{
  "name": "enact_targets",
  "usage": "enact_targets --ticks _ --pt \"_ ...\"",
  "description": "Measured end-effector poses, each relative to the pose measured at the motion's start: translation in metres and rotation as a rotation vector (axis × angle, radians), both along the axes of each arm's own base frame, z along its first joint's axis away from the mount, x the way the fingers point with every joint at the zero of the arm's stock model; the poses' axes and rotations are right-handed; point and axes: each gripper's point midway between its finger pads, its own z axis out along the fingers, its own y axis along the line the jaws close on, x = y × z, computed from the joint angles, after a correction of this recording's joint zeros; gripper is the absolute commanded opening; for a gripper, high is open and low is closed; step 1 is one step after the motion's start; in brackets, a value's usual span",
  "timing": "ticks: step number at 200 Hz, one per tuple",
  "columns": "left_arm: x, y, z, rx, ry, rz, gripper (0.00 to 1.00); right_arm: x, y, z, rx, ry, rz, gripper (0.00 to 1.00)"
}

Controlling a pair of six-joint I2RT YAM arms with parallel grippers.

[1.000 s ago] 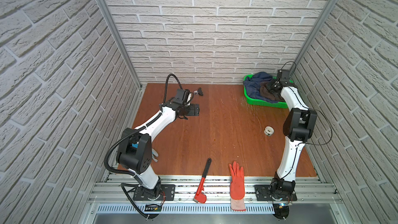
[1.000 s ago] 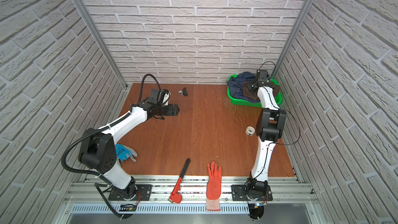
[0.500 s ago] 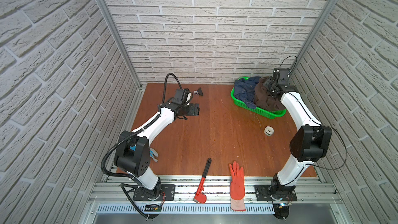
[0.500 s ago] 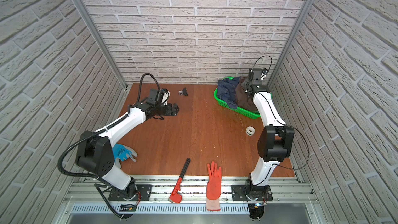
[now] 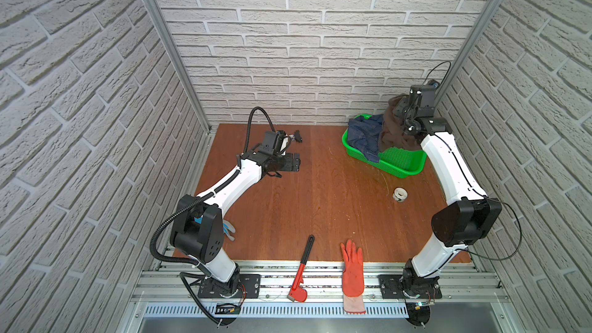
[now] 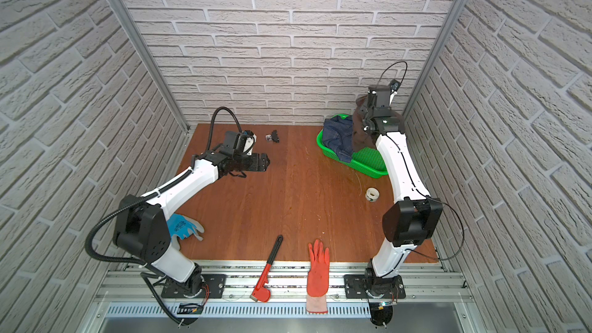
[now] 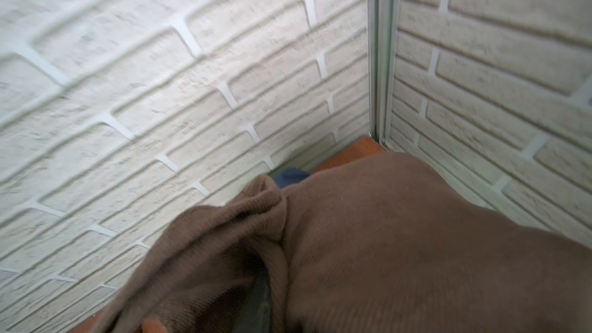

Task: Fold and stack the trousers
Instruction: Pick up the trousers from the basket.

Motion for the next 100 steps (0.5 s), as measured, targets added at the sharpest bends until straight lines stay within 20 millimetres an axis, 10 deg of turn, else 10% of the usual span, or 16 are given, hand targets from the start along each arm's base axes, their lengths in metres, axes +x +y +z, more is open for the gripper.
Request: enact_targets --ticks 63,100 --pt "-0.003 -0.014 0.011 -0.028 -0.009 -0.041 0.97 -0.036 0.057 0.192 -0.133 -0.383 0.128 0.06" --pt "-0.010 -0.023 0.017 -0.068 -0.027 -0.070 0.97 -0.058 0.100 0.233 -0.127 -0.497 0.264 0.05"
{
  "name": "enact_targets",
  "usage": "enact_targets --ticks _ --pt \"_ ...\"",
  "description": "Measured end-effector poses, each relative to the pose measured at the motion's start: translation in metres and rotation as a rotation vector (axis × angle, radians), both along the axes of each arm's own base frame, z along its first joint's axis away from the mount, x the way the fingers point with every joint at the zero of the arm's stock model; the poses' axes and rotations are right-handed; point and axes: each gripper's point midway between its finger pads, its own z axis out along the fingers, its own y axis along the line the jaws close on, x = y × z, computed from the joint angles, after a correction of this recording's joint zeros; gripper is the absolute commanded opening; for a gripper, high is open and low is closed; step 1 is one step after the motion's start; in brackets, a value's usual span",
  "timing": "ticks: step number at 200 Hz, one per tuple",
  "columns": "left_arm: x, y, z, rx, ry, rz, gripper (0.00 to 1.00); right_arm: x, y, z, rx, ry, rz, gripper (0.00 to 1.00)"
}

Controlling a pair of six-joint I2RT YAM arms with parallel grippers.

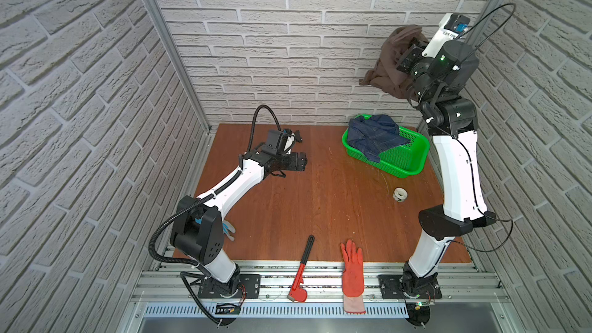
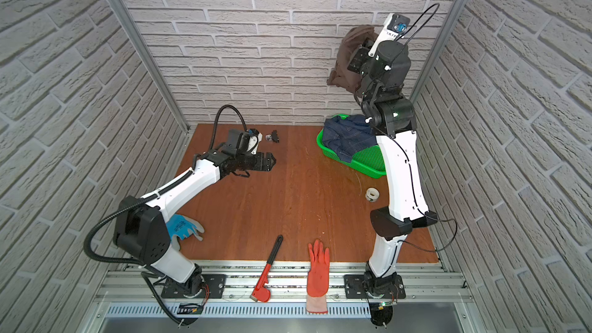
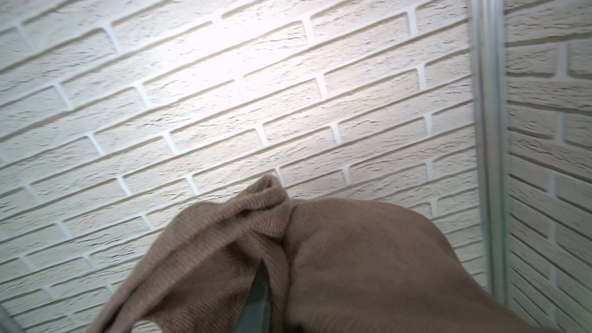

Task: Fold and stack the trousers
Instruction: Pick up the trousers from the basket, then place the trousers at the center of the table.

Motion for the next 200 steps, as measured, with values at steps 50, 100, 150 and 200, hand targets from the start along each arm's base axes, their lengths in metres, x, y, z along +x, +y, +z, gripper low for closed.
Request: enact_targets --ticks 50,100,150,200 --pt "-0.032 0.032 0.057 -0.045 -0.169 0.072 0.98 0.010 0.080 -0.060 -0.020 0.185 0.241 0.06" --pt "-0.070 0.091 0.123 -0.063 -0.411 0.245 0.98 0.001 0.193 -0.215 -0.064 0.556 0.498 0.11" --pt "-0.091 0.129 0.133 -0.020 -0.469 0.366 0.98 -0.048 0.211 -0.336 -0.088 0.817 0.538 0.64" --pt "-0.098 0.138 0.108 0.027 -0.404 0.391 0.98 -0.079 0.133 -0.302 -0.147 0.771 0.329 0.74"
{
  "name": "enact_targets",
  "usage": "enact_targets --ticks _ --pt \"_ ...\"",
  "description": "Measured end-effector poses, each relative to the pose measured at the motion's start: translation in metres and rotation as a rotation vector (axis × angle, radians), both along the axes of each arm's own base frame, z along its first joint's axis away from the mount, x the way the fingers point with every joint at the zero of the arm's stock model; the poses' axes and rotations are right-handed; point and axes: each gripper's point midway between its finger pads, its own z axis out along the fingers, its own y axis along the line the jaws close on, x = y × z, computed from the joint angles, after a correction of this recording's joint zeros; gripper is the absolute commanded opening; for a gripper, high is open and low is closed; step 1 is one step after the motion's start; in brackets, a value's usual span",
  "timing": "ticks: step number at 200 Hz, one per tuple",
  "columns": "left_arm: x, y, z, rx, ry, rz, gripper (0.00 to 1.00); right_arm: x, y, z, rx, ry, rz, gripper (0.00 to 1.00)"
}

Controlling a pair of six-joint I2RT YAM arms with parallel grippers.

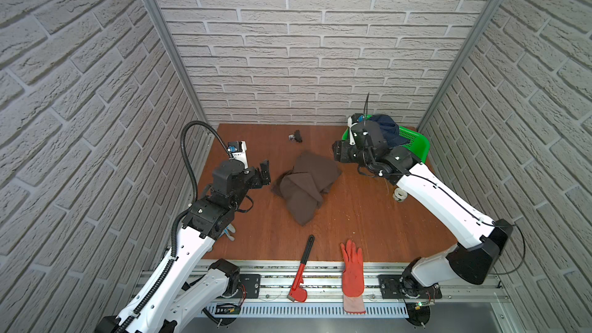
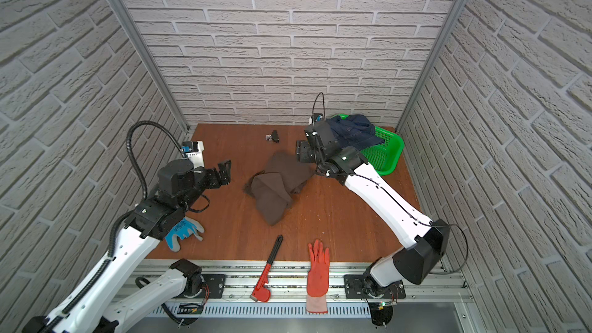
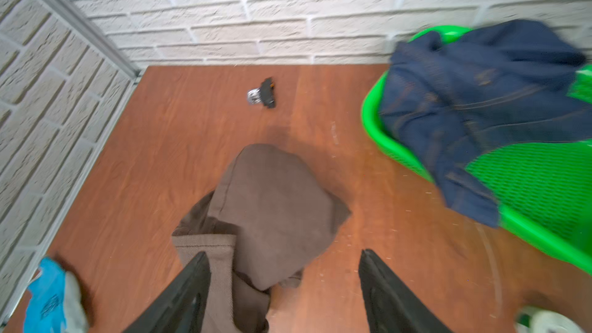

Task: Fold and stack the trousers
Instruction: Place the trousers at the center of the table, then pick up the trousers from the center of the table.

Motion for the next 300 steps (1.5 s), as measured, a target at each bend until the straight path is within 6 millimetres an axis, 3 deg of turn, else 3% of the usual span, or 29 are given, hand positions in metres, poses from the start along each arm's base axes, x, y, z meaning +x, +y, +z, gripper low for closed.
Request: enact_targets --ticks 19,33,73,99,125,149,172,184,189,194,207,216,244,268,300 --pt "0.004 -0.005 -0.015 0.004 0.055 -0.011 0.98 -0.009 -0.012 0.006 -0.021 -0.009 -0.023 0.74" --pt "0.009 -0.013 -0.030 0.004 0.110 -0.027 0.98 -0.013 -0.015 -0.006 -0.041 0.020 -0.025 0.72" --pt "0.019 -0.035 -0.085 -0.025 0.293 -0.077 0.98 -0.022 -0.008 -0.087 -0.097 0.223 0.000 0.68" --pt "0.010 -0.038 -0.124 -0.056 0.405 -0.082 0.98 -0.036 0.014 -0.129 -0.110 0.340 0.062 0.68" --pt "-0.002 -0.028 -0.152 -0.092 0.481 -0.047 0.98 -0.059 0.063 -0.155 -0.146 0.399 0.197 0.71" --pt "-0.006 -0.013 -0.153 -0.133 0.481 0.002 0.98 -0.076 0.104 -0.177 -0.188 0.435 0.301 0.72" --pt "-0.006 -0.004 -0.141 -0.166 0.443 0.027 0.98 -0.071 0.124 -0.189 -0.205 0.452 0.329 0.70" --pt "-0.007 -0.001 -0.137 -0.175 0.432 0.035 0.98 -0.061 0.129 -0.193 -0.221 0.451 0.319 0.59" --pt "-0.007 0.000 -0.137 -0.176 0.431 0.037 0.98 -0.056 0.131 -0.193 -0.228 0.447 0.314 0.44" --pt "-0.008 0.001 -0.136 -0.177 0.431 0.037 0.98 -0.051 0.133 -0.194 -0.236 0.446 0.310 0.38" --pt "-0.009 0.002 -0.137 -0.179 0.437 0.039 0.98 -0.042 0.137 -0.192 -0.251 0.433 0.304 0.16" --pt "-0.009 0.002 -0.138 -0.180 0.440 0.039 0.98 -0.038 0.138 -0.188 -0.256 0.420 0.303 0.08" --pt "-0.011 -0.001 -0.138 -0.189 0.449 0.023 0.98 -0.033 0.136 -0.154 -0.250 0.358 0.310 0.06" --pt "-0.010 -0.006 -0.142 -0.196 0.469 -0.002 0.98 -0.040 0.123 -0.093 -0.203 0.237 0.325 0.07" --pt "-0.007 -0.013 -0.163 -0.194 0.544 -0.018 0.98 -0.059 0.083 -0.003 -0.121 0.044 0.290 0.06"
